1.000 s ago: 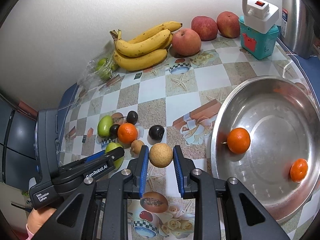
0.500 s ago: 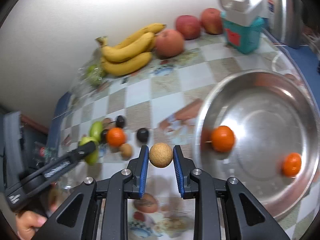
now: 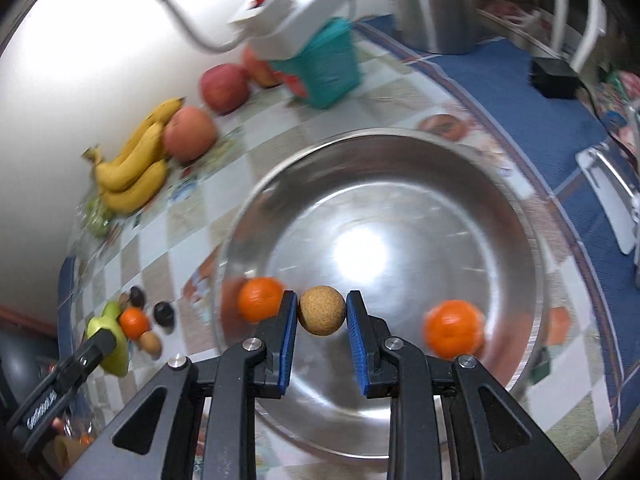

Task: Organize fruits
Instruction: 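Carry both fruits over the steel plate and open the left tool to drop the green fruit, then open the right tool to release the tan fruit into the plate, then withdraw both open tools from the plate toward the fruit on the table, then grasp a green apple with the left tool while the right tool grasps a dark plum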

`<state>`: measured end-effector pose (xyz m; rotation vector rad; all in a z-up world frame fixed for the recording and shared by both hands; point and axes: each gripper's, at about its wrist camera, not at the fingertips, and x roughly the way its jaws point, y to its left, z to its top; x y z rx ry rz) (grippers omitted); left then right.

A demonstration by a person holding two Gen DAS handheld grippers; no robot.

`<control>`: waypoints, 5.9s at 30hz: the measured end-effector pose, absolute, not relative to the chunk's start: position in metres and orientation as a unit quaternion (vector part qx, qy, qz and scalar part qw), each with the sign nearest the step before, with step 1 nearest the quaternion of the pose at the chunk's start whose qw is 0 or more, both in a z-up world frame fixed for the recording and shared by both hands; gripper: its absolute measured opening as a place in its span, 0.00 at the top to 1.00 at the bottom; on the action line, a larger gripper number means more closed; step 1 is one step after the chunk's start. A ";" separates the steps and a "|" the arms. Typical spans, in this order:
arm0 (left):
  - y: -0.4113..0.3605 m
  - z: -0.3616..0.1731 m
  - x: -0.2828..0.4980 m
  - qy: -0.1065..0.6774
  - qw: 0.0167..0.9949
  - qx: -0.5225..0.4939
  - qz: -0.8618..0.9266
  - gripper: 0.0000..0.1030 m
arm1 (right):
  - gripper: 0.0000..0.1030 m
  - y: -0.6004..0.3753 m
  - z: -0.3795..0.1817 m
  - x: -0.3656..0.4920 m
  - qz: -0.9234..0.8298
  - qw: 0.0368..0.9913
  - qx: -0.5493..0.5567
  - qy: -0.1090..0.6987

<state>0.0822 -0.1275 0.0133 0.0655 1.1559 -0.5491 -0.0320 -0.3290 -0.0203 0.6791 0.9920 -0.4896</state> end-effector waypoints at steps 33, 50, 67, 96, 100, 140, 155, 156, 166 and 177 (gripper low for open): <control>-0.243 -0.028 0.015 0.519 0.769 0.147 -0.344 0.58 | 0.74 -0.367 -0.041 -0.051 -0.258 0.789 0.343 0.439; -0.245 -0.030 0.013 0.521 0.766 0.153 -0.345 0.56 | 0.74 -0.367 -0.050 -0.046 -0.271 0.778 0.327 0.464; -0.213 -0.007 0.041 0.517 0.792 0.117 -0.302 0.56 | 0.64 -0.363 -0.025 -0.048 -0.284 0.781 0.308 0.464; -0.114 0.008 0.096 0.537 0.826 0.033 -0.167 0.39 | 0.57 -0.302 0.008 -0.022 -0.223 0.813 0.238 0.482; -0.112 0.004 0.097 0.543 0.825 0.041 -0.151 0.19 | 0.50 -0.301 0.005 -0.020 -0.224 0.811 0.234 0.488; -0.073 0.007 0.111 0.511 0.852 0.093 -0.071 0.00 | 0.05 -0.289 -0.003 -0.013 -0.223 0.821 0.220 0.477; -0.002 0.000 0.139 0.516 0.852 0.091 -0.004 0.00 | 0.05 -0.220 -0.020 0.025 -0.112 0.826 0.208 0.513; 0.002 0.001 0.141 0.516 0.852 0.085 -0.002 0.00 | 0.05 -0.216 -0.021 0.028 -0.107 0.827 0.205 0.513; 0.023 -0.006 0.160 0.521 0.853 0.032 -0.017 0.00 | 0.05 -0.192 -0.012 0.052 -0.072 0.853 0.179 0.485; 0.018 -0.020 0.175 0.522 0.851 0.002 -0.056 0.00 | 0.05 -0.186 -0.030 0.077 -0.068 0.847 0.175 0.497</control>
